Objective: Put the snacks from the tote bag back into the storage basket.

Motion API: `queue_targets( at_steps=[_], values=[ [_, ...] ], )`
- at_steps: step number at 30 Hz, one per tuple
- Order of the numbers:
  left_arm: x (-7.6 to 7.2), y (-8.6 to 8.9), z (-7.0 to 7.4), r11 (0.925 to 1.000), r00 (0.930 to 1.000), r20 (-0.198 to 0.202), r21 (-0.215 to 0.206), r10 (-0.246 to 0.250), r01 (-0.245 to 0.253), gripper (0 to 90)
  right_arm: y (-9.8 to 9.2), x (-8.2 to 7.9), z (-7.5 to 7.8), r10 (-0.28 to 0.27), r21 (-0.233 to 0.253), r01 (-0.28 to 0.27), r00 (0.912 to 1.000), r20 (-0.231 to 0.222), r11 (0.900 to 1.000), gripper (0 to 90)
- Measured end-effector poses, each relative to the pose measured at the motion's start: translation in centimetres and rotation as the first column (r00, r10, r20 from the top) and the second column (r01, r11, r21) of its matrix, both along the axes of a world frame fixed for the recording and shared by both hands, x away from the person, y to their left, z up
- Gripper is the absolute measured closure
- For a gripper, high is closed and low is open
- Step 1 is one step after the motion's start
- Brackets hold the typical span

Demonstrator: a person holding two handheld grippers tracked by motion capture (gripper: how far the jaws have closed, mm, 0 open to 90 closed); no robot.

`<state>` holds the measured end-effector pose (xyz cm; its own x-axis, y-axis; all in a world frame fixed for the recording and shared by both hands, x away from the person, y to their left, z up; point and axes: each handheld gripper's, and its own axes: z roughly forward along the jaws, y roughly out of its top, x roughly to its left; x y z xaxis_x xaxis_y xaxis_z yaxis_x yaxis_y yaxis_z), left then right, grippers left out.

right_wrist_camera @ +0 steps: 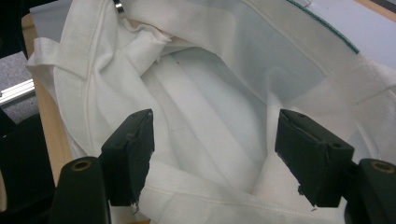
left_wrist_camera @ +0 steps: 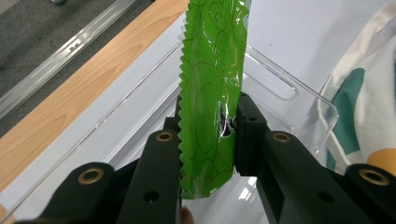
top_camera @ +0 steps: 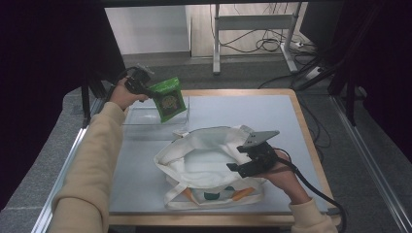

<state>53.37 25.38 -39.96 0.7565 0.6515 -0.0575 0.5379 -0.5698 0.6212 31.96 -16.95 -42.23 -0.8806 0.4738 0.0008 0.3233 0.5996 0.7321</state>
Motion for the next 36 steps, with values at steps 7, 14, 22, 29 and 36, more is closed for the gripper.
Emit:
queue_targets(
  at_steps=[7,14,22,29,36],
  values=[
    [0.9,-0.4,-0.9,0.9998,0.9997,-0.022,0.02,-0.005,0.006,75.4,-0.2,0.0,0.1,-0.003,0.001,0.003,1.0,0.005,1.0,28.1],
    [1.5,-0.8,-1.8,0.999,0.9983,-0.047,0.027,-0.034,0.035,75.2,-0.1,0.1,-0.3,0.004,-0.007,-0.004,1.0,-0.004,1.0,27.9],
    [2.4,-1.6,-2.0,0.9965,0.9976,-0.055,0.07,-0.042,0.046,75.5,-0.2,0.2,-0.4,0.0,-0.012,0.0,1.0,-0.007,1.0,27.6],
    [2.5,-2.0,-2.2,0.9967,0.9994,-0.018,0.075,-0.03,0.032,75.1,-0.2,0.3,-0.4,0.0,-0.013,0.0,1.0,-0.009,1.0,27.6],
    [2.7,-2.3,-2.5,0.9967,0.9997,0.021,0.08,-0.013,0.012,72.7,-0.1,0.3,-0.6,0.003,-0.017,-0.003,0.9999,-0.011,1.0,27.6]
  ],
)
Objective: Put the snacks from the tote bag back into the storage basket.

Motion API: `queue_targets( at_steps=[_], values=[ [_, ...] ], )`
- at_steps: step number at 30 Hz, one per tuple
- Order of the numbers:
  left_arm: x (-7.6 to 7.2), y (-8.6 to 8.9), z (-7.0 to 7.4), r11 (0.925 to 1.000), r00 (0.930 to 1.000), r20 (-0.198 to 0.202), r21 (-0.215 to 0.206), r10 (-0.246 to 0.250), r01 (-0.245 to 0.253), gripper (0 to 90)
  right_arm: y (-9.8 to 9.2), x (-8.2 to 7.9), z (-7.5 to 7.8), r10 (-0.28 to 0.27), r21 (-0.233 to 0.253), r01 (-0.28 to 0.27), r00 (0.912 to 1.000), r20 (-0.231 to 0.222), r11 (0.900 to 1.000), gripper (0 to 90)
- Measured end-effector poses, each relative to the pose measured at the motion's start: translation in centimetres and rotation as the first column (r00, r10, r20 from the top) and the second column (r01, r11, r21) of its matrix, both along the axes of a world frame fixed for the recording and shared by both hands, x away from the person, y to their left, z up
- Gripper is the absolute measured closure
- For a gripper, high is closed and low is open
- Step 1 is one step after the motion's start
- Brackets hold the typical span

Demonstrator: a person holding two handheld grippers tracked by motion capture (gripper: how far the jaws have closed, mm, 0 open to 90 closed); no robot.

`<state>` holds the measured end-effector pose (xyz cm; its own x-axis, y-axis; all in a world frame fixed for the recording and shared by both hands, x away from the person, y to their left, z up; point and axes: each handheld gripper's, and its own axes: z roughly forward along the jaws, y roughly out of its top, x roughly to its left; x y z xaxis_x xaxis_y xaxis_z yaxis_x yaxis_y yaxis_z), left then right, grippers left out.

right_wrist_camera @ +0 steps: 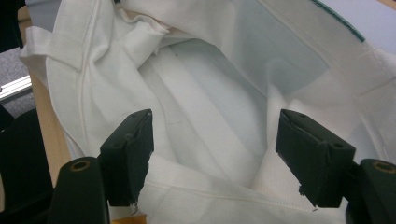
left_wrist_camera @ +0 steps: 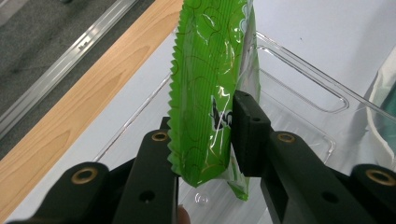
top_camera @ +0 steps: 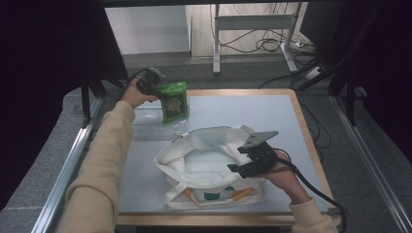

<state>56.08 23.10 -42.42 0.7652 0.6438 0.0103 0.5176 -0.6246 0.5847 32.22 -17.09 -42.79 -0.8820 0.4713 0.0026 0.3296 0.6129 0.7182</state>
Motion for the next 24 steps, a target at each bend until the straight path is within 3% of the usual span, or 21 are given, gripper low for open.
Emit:
queue_targets(
  at_steps=[5,8,10,11,12,15,17,19,24],
  values=[
    [0.2,0.0,-0.2,0.9999,0.9999,0.014,-0.012,0.01,-0.01,71.4,-0.1,0.1,0.0,-0.001,0.004,0.001,1.0,-0.004,1.0,27.5],
    [0.3,-0.2,-0.4,0.9998,0.9996,0.02,-0.01,0.019,-0.018,65.4,-0.1,0.1,0.0,-0.001,0.002,0.001,1.0,-0.004,1.0,27.5],
    [0.4,-0.4,-0.5,0.999,0.9986,0.044,0.031,0.03,-0.031,56.1,-0.1,0.1,0.0,-0.001,0.002,0.001,1.0,-0.003,1.0,27.6],
    [0.5,-0.5,-0.5,0.9975,0.9964,0.064,0.04,0.056,-0.058,45.0,-0.1,0.1,0.0,-0.001,0.003,0.001,1.0,-0.004,1.0,27.5],
    [0.6,-0.5,-0.3,0.9969,0.9946,0.078,0.034,0.068,-0.071,37.5,-0.1,0.1,0.0,0.001,0.003,-0.001,1.0,-0.004,1.0,27.5],
    [0.6,-0.5,0.5,0.9949,0.9843,0.146,0.002,0.099,-0.101,29.0,-0.1,0.2,-0.1,0.0,0.003,0.0,1.0,-0.01,1.0,27.5],
    [0.5,-0.4,1.1,0.9938,0.9767,0.183,-0.016,0.111,-0.11,28.2,-0.2,0.2,-0.2,-0.001,0.001,0.001,0.9999,-0.012,1.0,27.5],
    [0.5,-0.5,1.4,0.9946,0.9785,0.179,-0.039,0.102,-0.096,30.0,-0.2,0.3,-0.3,0.0,0.0,0.0,0.9999,-0.013,1.0,27.6],
    [0.2,-0.7,1.7,0.9951,0.9767,0.191,-0.031,0.098,-0.094,30.6,-0.2,0.3,-0.3,-0.002,0.001,0.002,0.9999,-0.013,1.0,27.6]
  ],
)
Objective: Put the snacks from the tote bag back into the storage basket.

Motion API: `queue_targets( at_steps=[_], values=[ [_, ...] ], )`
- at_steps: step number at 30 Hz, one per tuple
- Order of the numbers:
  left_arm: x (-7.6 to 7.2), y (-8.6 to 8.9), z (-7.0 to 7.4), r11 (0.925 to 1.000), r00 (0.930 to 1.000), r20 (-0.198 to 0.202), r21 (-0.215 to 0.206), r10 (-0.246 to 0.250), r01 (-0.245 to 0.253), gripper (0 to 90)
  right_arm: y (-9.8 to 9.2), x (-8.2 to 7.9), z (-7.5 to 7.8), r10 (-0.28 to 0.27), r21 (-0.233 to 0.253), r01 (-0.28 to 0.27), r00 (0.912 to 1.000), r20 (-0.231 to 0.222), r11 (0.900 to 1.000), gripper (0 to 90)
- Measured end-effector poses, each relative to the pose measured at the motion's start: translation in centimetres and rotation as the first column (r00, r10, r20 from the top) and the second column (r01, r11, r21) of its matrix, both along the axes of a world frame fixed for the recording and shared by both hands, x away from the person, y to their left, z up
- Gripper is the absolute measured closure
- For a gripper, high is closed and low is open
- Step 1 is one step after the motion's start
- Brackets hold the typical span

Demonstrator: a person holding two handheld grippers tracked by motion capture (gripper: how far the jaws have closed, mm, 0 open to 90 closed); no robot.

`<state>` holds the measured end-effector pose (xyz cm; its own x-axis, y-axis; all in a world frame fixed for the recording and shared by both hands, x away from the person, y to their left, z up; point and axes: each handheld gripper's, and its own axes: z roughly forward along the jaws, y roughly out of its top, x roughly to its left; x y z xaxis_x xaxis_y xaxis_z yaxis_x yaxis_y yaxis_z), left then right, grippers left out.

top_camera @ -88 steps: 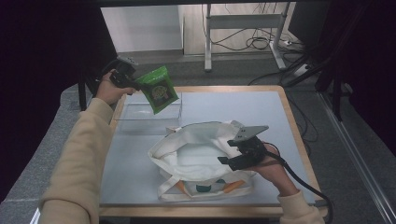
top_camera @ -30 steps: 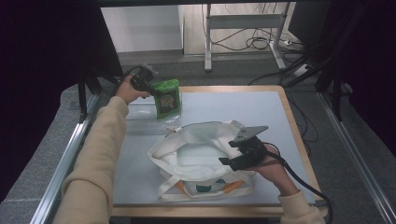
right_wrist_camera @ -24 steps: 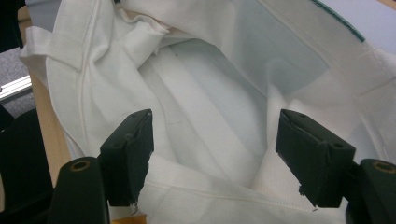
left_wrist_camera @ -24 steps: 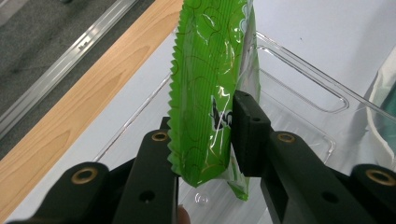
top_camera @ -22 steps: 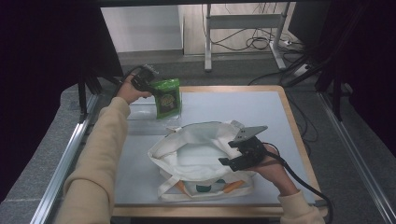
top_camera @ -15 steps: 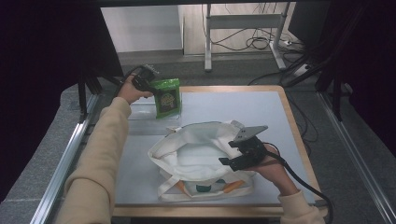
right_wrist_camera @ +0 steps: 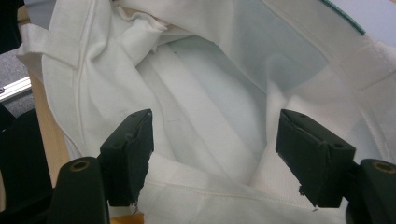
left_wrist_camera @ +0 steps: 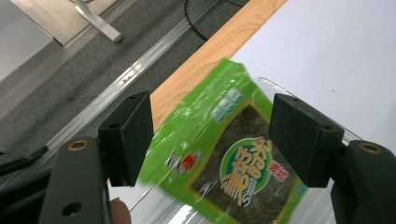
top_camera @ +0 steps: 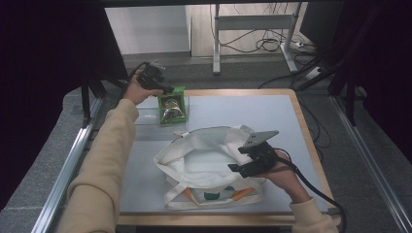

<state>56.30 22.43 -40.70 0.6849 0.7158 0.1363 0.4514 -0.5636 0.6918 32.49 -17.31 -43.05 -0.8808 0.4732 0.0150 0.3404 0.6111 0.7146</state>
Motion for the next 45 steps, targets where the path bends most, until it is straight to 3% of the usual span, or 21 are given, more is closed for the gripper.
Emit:
queue_targets(
  at_steps=[12,20,33,45],
  values=[
    [-1.5,0.6,0.4,0.9988,0.9993,-0.037,-0.048,-0.007,0.006,35.2,0.0,0.1,-0.2,-0.001,-0.008,0.001,1.0,-0.006,1.0,27.6],
    [-3.2,0.6,1.2,0.9941,0.9978,-0.061,-0.107,-0.026,0.019,35.6,0.0,0.0,-0.1,-0.003,-0.005,0.003,1.0,0.0,1.0,27.6],
    [-6.5,0.5,2.2,0.9909,0.9972,-0.045,-0.123,-0.06,0.054,34.5,0.0,0.0,-0.2,0.001,-0.009,-0.001,1.0,0.004,1.0,27.5],
    [-8.7,0.6,1.7,0.9881,0.9955,-0.065,-0.142,-0.069,0.059,33.8,-0.1,0.0,0.0,-0.004,-0.006,0.004,1.0,0.002,1.0,27.6]
  ],
)
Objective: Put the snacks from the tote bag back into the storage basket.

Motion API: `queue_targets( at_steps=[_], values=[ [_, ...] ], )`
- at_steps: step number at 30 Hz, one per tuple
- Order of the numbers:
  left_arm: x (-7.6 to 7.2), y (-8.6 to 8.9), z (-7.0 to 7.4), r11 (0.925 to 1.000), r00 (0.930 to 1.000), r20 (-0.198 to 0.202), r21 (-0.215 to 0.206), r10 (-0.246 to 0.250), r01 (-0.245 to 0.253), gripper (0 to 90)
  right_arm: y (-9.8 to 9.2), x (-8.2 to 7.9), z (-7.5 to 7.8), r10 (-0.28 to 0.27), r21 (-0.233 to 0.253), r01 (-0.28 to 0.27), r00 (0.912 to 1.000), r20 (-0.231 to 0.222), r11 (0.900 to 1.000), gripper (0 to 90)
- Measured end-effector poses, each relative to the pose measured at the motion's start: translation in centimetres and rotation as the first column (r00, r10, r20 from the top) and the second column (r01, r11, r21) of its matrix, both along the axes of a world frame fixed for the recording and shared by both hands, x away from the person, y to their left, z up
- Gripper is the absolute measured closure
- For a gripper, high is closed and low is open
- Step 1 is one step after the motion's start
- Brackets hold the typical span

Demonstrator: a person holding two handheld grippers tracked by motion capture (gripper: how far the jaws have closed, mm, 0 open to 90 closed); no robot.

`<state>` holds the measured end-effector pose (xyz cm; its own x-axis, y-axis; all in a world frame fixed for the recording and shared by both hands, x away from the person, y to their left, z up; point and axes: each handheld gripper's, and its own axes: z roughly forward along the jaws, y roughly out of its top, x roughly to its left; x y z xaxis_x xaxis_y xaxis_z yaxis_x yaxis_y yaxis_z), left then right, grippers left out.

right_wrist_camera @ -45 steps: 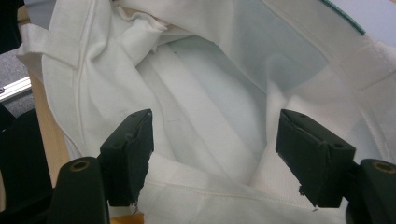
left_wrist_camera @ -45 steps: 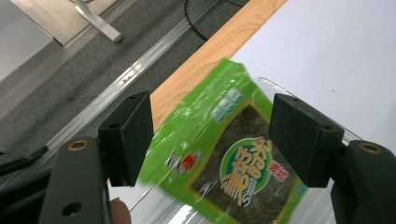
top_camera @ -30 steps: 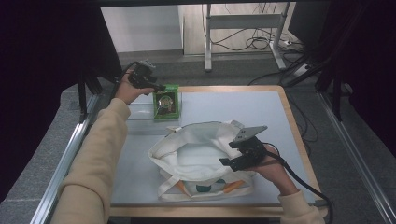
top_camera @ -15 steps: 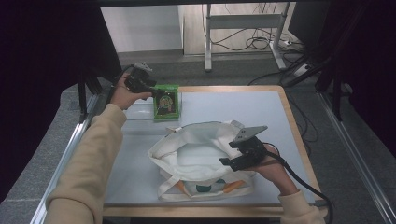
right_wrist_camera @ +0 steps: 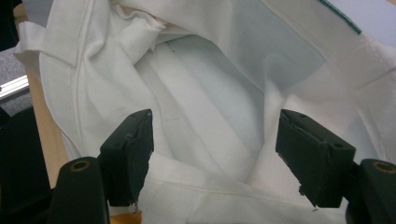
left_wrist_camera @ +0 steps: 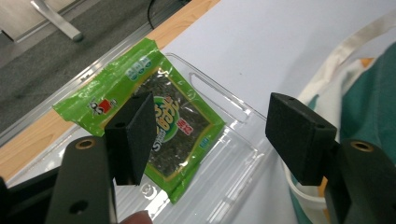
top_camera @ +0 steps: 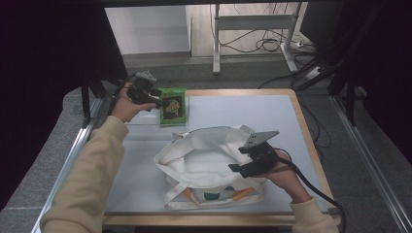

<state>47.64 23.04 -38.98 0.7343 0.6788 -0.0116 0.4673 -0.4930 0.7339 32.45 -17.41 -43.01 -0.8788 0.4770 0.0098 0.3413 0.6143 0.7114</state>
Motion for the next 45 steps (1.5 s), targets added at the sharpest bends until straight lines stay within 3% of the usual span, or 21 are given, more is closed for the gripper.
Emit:
queue_targets(
  at_steps=[9,13,16,21,23,30,39,45],
  values=[
    [-2.7,0.2,0.0,0.9991,0.999,-0.017,-0.013,-0.042,0.041,33.9,0.0,0.2,0.1,0.01,0.006,-0.01,0.9999,0.007,1.0,27.6],
    [-3.8,0.2,0.1,0.9992,0.9992,-0.016,0.013,-0.036,0.037,34.0,0.1,0.1,0.3,0.015,0.009,-0.015,0.9998,0.011,1.0,27.6],
    [-4.6,0.4,-0.2,0.9992,0.9989,-0.036,-0.027,-0.03,0.029,34.7,0.0,0.0,0.4,0.016,0.01,-0.016,0.9998,0.013,1.0,27.6],
    [-6.2,0.5,-0.9,0.9988,0.9976,-0.065,-0.045,-0.023,0.021,35.7,-0.1,-0.1,0.6,0.016,0.015,-0.016,0.9997,0.018,1.0,27.6],
    [-6.8,0.5,-1.3,0.9995,0.9975,-0.068,-0.025,-0.021,0.02,35.7,-0.1,-0.2,0.7,0.016,0.015,-0.016,0.9997,0.02,1.0,27.6],
    [-9.3,0.6,-2.7,0.9996,0.9977,-0.063,-0.015,-0.023,0.022,35.4,-0.4,-0.3,0.9,0.009,0.016,-0.01,0.9996,0.029,1.0,27.6],
    [-12.3,0.8,-3.2,0.9984,0.9978,-0.059,-0.05,-0.031,0.028,35.1,-1.9,-1.0,1.9,-0.026,0.063,0.023,0.9985,0.047,0.998,27.5],
    [-13.8,0.6,-4.0,0.9983,0.997,-0.068,-0.046,-0.038,0.034,34.9,-3.9,-1.8,2.6,-0.066,0.092,0.061,0.9962,0.057,0.994,27.6]
  ],
)
